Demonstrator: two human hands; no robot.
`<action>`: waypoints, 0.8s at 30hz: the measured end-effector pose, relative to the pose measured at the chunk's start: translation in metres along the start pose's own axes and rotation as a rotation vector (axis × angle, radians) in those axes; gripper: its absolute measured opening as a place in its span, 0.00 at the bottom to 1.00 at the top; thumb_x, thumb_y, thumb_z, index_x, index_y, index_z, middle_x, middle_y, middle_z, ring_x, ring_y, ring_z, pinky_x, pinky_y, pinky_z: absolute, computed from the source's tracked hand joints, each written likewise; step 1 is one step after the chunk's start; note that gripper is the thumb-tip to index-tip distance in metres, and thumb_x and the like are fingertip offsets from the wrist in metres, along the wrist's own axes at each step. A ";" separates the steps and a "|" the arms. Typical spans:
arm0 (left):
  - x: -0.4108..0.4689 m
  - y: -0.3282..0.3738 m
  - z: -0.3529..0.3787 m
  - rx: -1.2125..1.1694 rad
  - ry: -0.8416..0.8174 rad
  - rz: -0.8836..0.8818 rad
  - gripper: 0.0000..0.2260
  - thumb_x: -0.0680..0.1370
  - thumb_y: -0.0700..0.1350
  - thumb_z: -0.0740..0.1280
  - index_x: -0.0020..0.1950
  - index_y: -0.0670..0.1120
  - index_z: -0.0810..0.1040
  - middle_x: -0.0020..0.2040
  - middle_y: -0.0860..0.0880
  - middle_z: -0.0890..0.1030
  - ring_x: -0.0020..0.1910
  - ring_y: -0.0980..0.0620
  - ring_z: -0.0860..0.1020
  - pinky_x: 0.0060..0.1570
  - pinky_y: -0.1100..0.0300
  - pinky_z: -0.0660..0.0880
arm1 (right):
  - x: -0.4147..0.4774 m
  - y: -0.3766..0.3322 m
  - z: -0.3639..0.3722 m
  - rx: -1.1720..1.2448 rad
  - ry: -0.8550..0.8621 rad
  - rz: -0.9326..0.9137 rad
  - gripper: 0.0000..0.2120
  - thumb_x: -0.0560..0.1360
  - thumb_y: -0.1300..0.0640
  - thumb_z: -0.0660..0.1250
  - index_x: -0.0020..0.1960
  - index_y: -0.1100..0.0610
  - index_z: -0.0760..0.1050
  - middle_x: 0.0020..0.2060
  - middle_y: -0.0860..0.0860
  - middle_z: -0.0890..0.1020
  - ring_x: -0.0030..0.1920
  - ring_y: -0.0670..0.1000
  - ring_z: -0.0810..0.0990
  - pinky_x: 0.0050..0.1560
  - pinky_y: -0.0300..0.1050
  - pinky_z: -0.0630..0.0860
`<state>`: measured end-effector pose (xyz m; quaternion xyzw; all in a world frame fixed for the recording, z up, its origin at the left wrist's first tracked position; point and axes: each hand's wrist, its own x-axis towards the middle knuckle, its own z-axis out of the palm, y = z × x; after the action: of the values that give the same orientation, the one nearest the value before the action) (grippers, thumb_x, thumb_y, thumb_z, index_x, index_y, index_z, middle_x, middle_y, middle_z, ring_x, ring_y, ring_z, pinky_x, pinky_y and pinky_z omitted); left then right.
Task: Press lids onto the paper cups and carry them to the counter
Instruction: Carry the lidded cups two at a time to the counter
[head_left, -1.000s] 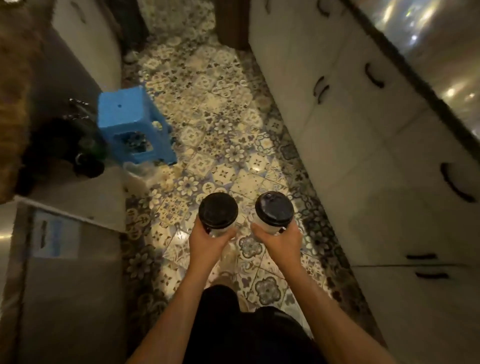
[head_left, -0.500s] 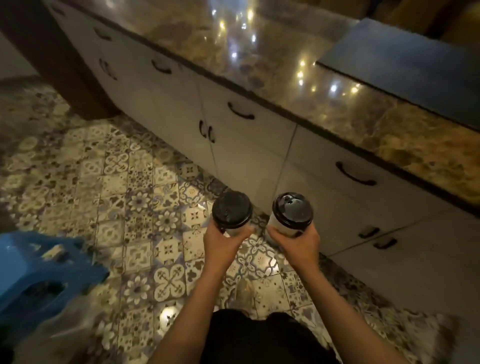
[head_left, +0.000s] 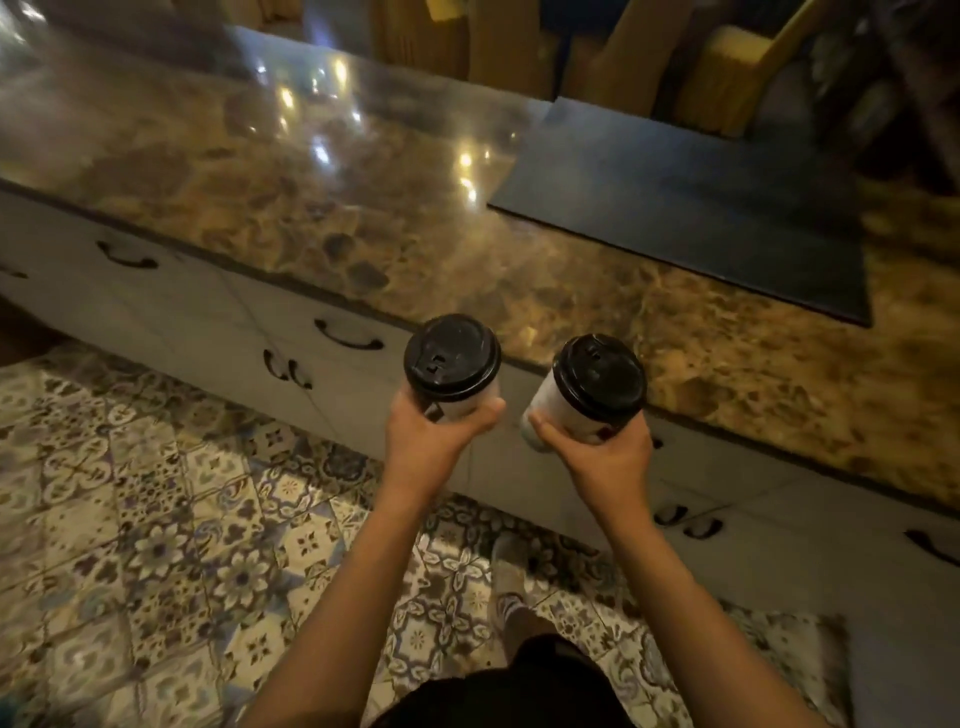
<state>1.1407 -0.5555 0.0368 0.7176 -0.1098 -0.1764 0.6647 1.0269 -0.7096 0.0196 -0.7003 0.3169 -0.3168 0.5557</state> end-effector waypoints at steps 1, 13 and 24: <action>0.014 0.008 0.006 0.000 -0.010 0.019 0.32 0.67 0.42 0.83 0.68 0.54 0.76 0.62 0.58 0.81 0.60 0.67 0.79 0.57 0.70 0.77 | 0.015 -0.003 0.000 0.007 0.012 -0.012 0.44 0.59 0.41 0.83 0.70 0.56 0.74 0.62 0.48 0.82 0.63 0.44 0.81 0.61 0.45 0.80; 0.234 0.084 0.099 0.110 -0.109 0.140 0.41 0.63 0.46 0.85 0.73 0.51 0.73 0.64 0.55 0.82 0.64 0.57 0.80 0.64 0.54 0.78 | 0.248 -0.034 -0.007 -0.014 0.158 -0.020 0.38 0.60 0.55 0.86 0.66 0.49 0.74 0.55 0.37 0.79 0.54 0.30 0.78 0.52 0.25 0.74; 0.465 0.142 0.183 0.299 -0.252 0.241 0.36 0.64 0.45 0.85 0.69 0.49 0.74 0.58 0.55 0.81 0.58 0.58 0.79 0.49 0.75 0.73 | 0.459 -0.038 0.024 -0.162 0.235 0.025 0.36 0.61 0.50 0.85 0.63 0.44 0.72 0.54 0.41 0.79 0.57 0.42 0.76 0.57 0.40 0.73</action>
<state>1.5035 -0.9179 0.1181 0.7620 -0.3017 -0.1657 0.5485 1.3239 -1.0542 0.0941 -0.6968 0.4129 -0.3632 0.4605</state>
